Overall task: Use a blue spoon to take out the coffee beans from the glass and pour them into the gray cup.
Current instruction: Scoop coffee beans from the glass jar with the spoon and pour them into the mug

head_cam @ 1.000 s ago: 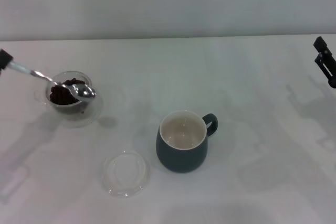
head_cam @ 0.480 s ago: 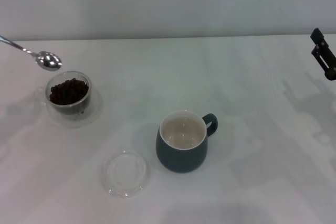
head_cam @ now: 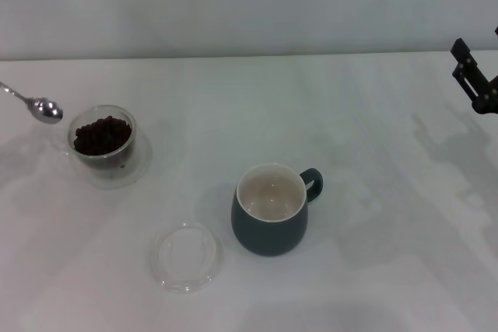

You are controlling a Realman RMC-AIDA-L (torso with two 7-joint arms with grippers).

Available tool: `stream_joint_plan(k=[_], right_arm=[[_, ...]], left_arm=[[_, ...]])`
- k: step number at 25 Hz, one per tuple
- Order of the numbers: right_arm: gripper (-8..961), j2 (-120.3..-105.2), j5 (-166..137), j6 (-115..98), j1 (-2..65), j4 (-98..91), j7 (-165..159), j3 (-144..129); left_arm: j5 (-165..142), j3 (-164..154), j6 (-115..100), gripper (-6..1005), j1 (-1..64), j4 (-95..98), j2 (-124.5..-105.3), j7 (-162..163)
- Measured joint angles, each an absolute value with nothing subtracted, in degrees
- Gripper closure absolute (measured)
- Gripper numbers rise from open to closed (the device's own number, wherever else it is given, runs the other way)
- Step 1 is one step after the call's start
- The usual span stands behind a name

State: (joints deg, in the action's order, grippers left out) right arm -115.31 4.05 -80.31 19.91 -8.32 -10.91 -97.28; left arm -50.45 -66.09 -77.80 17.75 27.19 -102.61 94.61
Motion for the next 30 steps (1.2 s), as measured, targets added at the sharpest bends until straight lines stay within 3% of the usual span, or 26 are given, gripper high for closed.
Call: stream_joint_plan(k=[12, 19, 30], right_arm=[[273, -115.48, 3.61, -76.61, 20.21, -9.82, -11.24, -97.80], [273, -115.58, 3.63, -76.17, 20.22, -9.85, -11.28, -99.55], [274, -115.57, 3.59, -77.23, 20.00, -9.85, -11.34, -101.45]], left_arm=[[-57.95, -66.11, -68.68, 866, 22.16, 26.39, -102.44, 95.43], [-61.73, -66.40, -64.72, 866, 27.82, 23.57, -102.74, 95.45], [-65.03, -66.54, -59.16, 866, 29.50, 23.55, -103.47, 97.22]])
